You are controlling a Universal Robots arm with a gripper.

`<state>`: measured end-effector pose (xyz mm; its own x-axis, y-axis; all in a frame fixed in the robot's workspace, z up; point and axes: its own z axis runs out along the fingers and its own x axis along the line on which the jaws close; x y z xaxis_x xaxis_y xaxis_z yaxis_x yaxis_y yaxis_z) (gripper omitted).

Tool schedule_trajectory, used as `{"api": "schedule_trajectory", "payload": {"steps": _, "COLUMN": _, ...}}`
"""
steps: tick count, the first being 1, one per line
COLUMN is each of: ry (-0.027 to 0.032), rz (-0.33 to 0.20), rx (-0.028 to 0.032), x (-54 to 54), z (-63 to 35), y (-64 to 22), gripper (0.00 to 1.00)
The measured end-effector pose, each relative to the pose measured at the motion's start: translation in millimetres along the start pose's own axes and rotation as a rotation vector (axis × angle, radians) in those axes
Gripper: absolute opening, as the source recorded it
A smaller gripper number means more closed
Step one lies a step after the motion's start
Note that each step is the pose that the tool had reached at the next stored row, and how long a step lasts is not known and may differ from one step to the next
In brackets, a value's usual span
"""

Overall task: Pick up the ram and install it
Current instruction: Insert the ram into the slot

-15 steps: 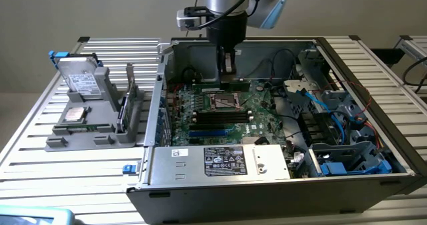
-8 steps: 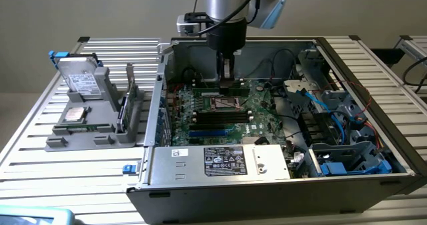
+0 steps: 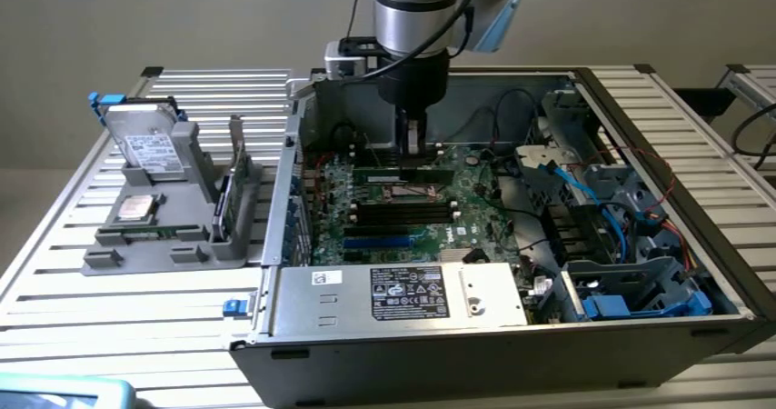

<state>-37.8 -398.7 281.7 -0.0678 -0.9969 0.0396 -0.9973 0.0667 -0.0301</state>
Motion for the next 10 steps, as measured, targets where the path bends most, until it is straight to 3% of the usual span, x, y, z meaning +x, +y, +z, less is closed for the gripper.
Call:
{"api": "schedule_trajectory", "payload": {"steps": 6, "ry": -0.0018, "rz": 0.000, "rx": -0.0001, "x": -0.2, "z": 10.8, "y": -1.2, "gripper": 0.13}}
{"api": "schedule_trajectory", "payload": {"steps": 10, "ry": -0.0030, "rz": -0.040, "rx": 0.0015, "x": -0.2, "z": 18.3, "y": -1.1, "gripper": 0.13}}
